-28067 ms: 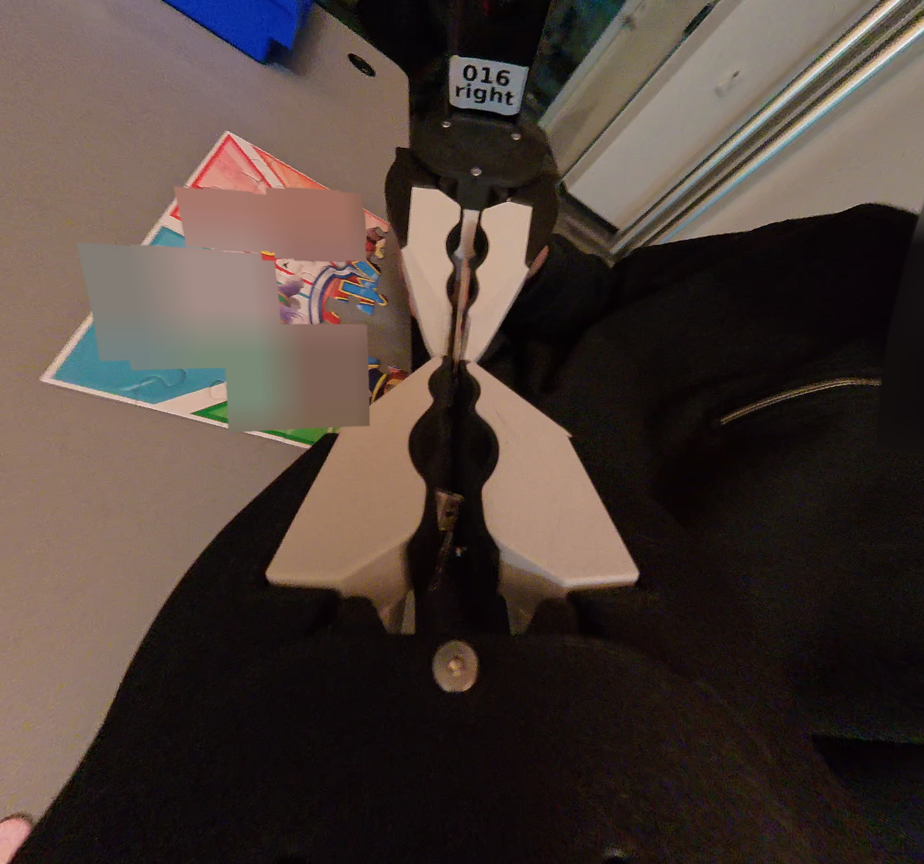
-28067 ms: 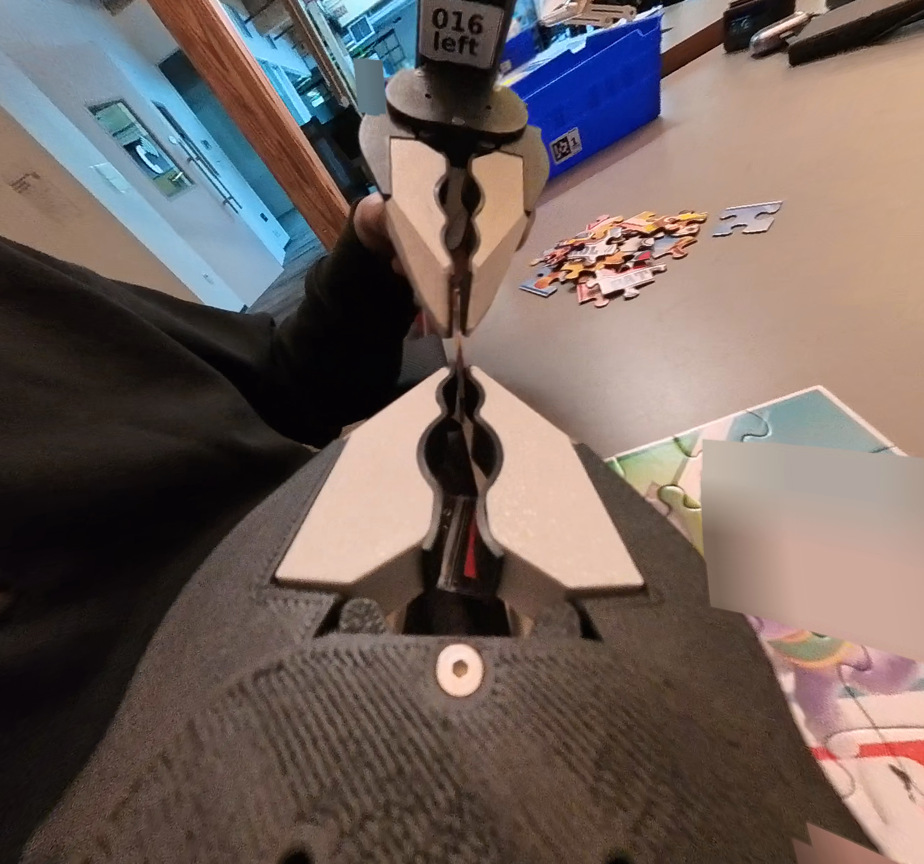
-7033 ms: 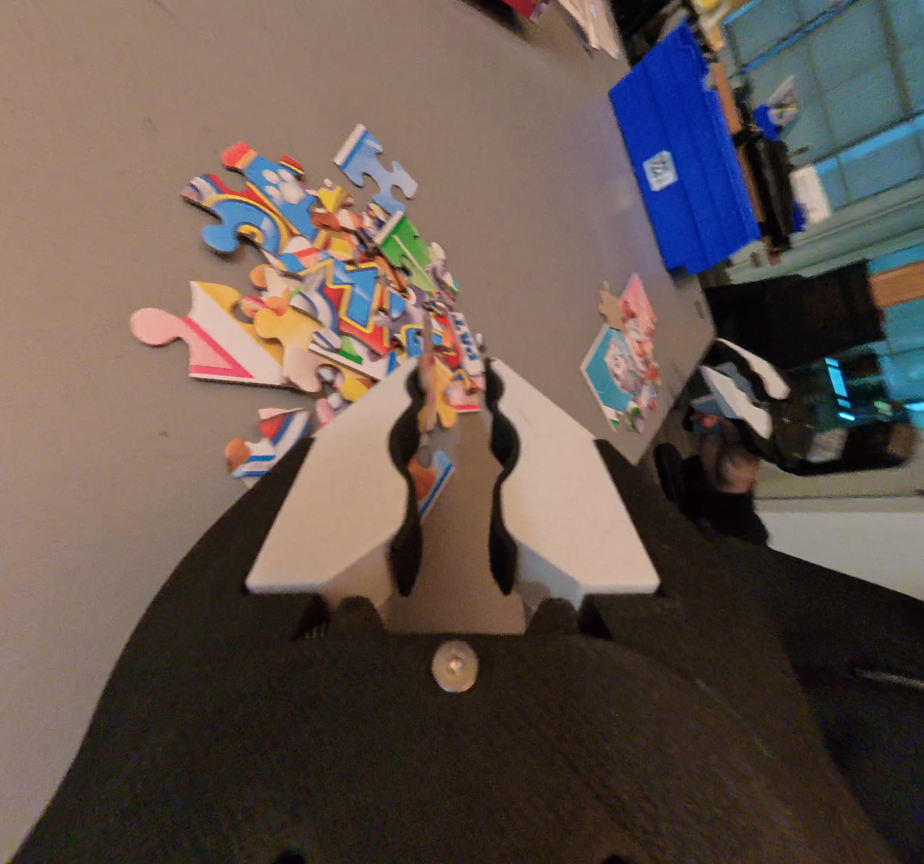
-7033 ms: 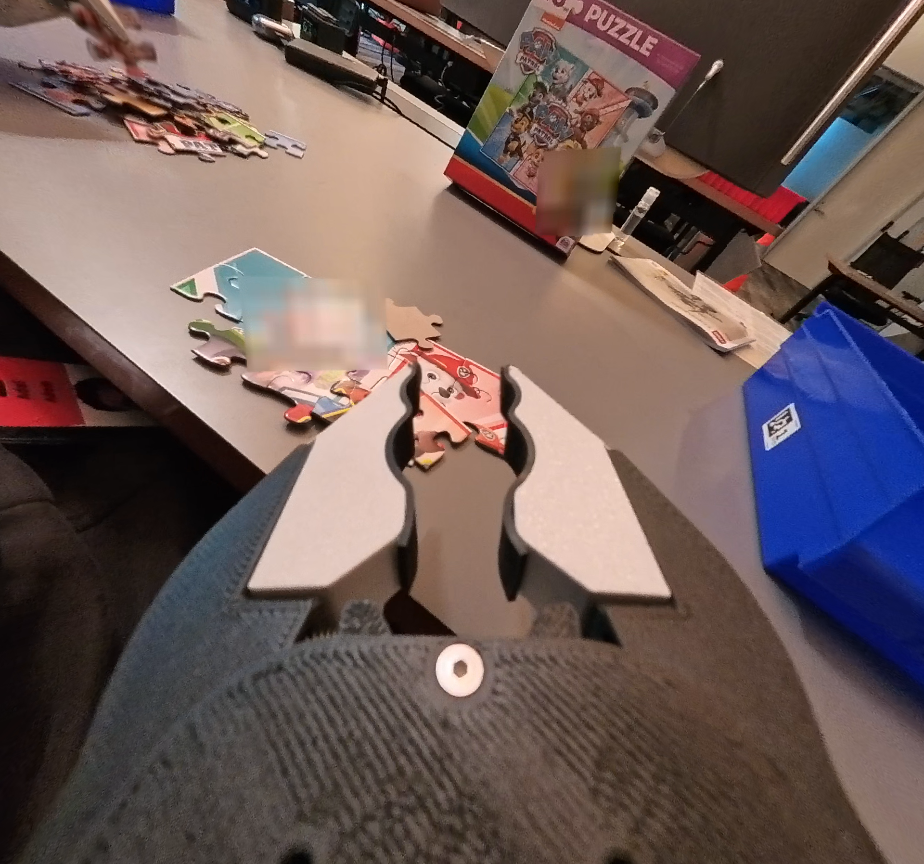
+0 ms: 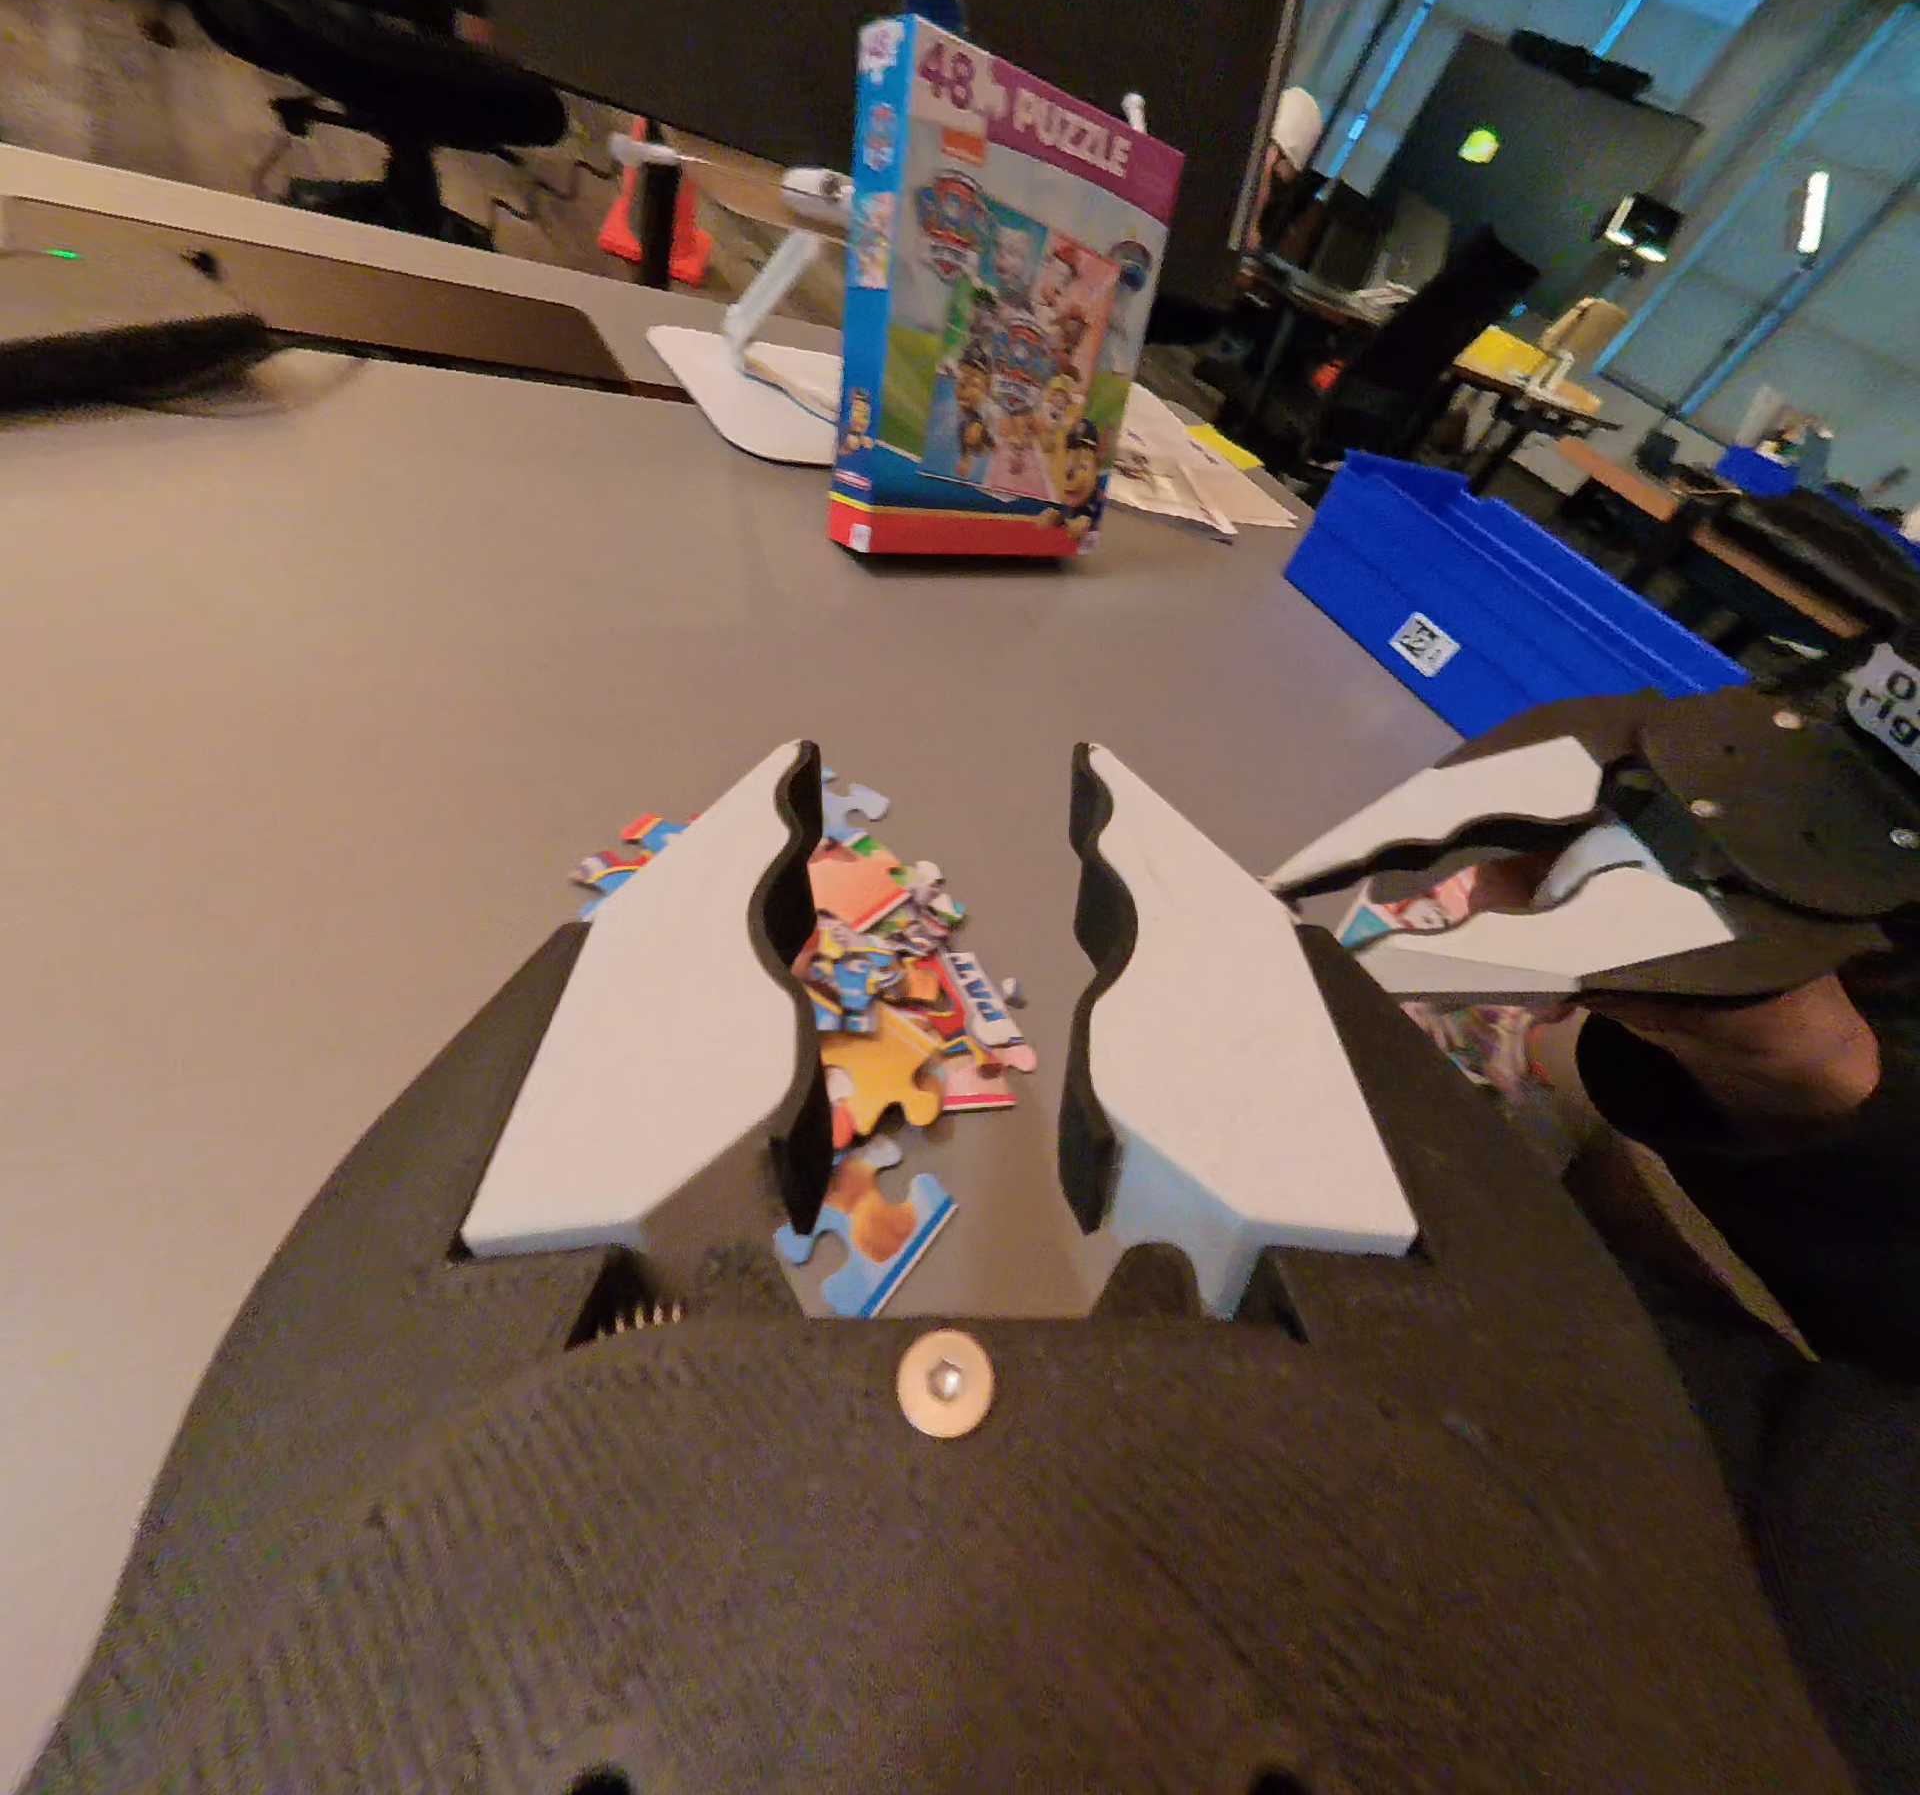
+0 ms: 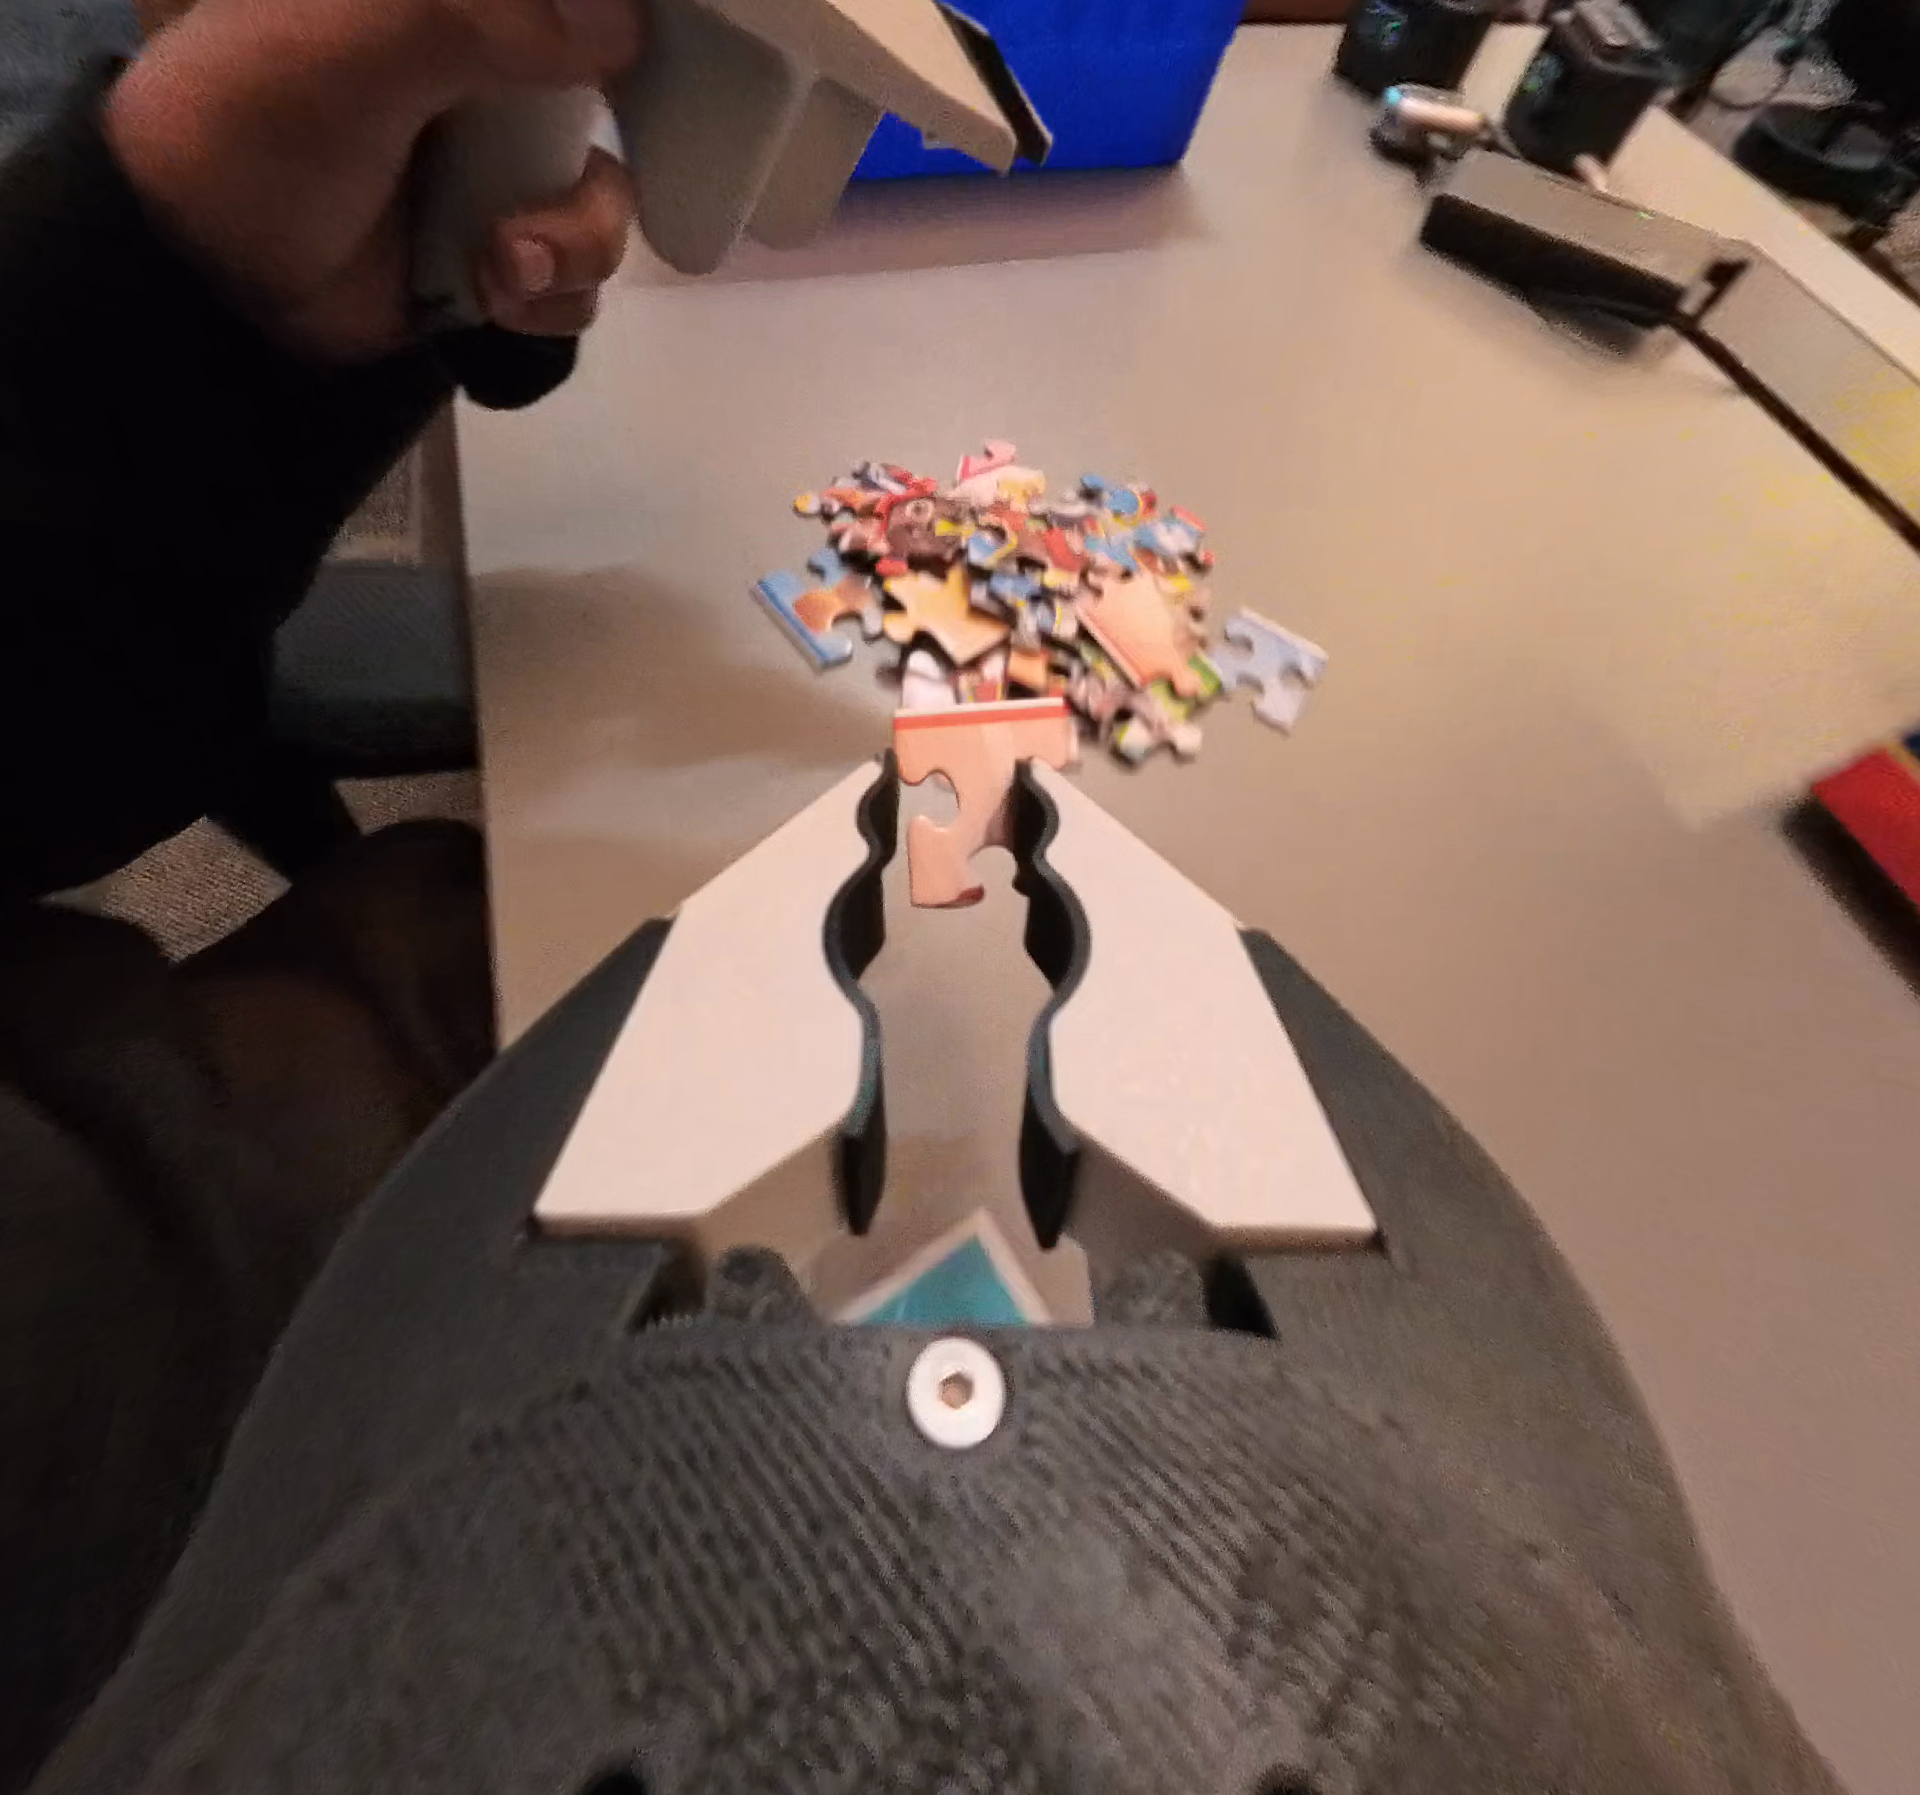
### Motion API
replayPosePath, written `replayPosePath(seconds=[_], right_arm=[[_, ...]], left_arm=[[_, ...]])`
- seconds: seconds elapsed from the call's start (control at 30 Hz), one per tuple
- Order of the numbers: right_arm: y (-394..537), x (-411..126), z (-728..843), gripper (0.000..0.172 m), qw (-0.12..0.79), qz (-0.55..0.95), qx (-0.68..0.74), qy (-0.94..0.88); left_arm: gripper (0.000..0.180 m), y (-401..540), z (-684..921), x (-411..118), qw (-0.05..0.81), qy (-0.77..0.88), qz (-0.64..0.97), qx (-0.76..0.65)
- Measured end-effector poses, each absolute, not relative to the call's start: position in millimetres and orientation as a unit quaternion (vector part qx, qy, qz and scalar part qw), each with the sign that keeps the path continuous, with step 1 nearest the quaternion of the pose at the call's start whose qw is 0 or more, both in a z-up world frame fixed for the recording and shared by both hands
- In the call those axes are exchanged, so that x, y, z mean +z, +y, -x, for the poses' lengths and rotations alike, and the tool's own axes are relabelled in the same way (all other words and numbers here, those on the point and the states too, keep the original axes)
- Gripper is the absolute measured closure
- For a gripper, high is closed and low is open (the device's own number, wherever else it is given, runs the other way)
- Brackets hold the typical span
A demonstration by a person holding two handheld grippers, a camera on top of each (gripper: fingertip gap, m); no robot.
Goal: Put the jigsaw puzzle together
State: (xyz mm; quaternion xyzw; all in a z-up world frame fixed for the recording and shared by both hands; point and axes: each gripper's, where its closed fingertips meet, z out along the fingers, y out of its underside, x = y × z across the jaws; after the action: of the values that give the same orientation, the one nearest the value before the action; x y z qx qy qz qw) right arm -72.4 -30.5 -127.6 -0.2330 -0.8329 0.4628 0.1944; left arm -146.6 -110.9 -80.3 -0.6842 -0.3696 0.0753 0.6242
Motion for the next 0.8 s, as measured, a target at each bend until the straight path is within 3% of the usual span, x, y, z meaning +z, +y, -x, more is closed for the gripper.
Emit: replayPosePath(seconds=[0.23, 0.33, 0.63, 0.7, 0.77, 0.8], right_arm=[[-99, -144, 147, 0.150, 0.175, 0.230, 0.440, -0.851], [-102, -155, 155, 0.130, 0.152, 0.248, 0.430, -0.855], [14, -101, 104, 0.129, 0.211, 0.318, 0.503, -0.776], [47, -100, 78, 0.129, 0.221, 0.342, 0.510, -0.757], [78, -108, 50, 0.127, 0.235, 0.368, 0.502, -0.746], [93, -114, 36, 0.126, 0.241, 0.382, 0.495, -0.742]], left_arm=[[0.135, -136, 163, -90, 0.605, -0.394, 0.679, 0.135], [0.135, -134, 164, -96, 0.601, -0.396, 0.683, 0.129], [0.132, -97, 148, -90, 0.607, -0.344, 0.706, 0.121], [0.115, -69, 135, -95, 0.591, -0.305, 0.738, 0.112], [0.080, -31, 116, -100, 0.586, -0.258, 0.763, 0.089], [0.076, -11, 103, -104, 0.584, -0.234, 0.774, 0.067]])
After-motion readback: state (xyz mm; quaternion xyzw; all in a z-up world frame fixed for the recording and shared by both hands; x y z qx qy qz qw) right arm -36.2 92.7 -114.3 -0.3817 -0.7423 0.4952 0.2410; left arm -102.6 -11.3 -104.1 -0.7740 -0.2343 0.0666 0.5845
